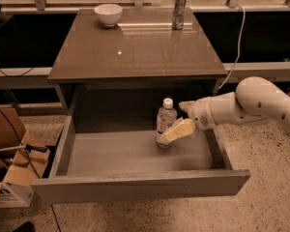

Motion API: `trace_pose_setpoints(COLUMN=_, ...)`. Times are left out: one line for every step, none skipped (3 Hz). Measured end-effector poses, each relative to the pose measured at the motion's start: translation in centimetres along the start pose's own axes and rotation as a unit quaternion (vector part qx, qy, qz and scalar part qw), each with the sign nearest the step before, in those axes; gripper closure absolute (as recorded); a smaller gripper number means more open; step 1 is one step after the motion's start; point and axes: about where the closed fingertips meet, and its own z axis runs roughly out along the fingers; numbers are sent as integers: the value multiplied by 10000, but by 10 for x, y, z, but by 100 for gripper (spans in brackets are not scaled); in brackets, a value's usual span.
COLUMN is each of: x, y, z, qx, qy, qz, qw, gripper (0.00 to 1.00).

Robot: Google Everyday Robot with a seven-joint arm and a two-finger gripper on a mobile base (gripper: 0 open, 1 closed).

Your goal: Pick blue plastic bottle from top drawer and place on counter

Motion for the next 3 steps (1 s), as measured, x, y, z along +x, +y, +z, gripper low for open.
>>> trace_pose_setpoints(x=-11, y=-11, z=12, qx=-81, qy=-521, qz=69, qw=9986, gripper=13)
trace_pose_setpoints(x=-21, y=-14, z=11, qx=-116, qy=-935, qz=83, qw=9955, gripper=37)
trace_pose_setpoints(x=-29, y=-13, z=-6, qx=-45, qy=-1053, qz=17, qw=9944, gripper=60)
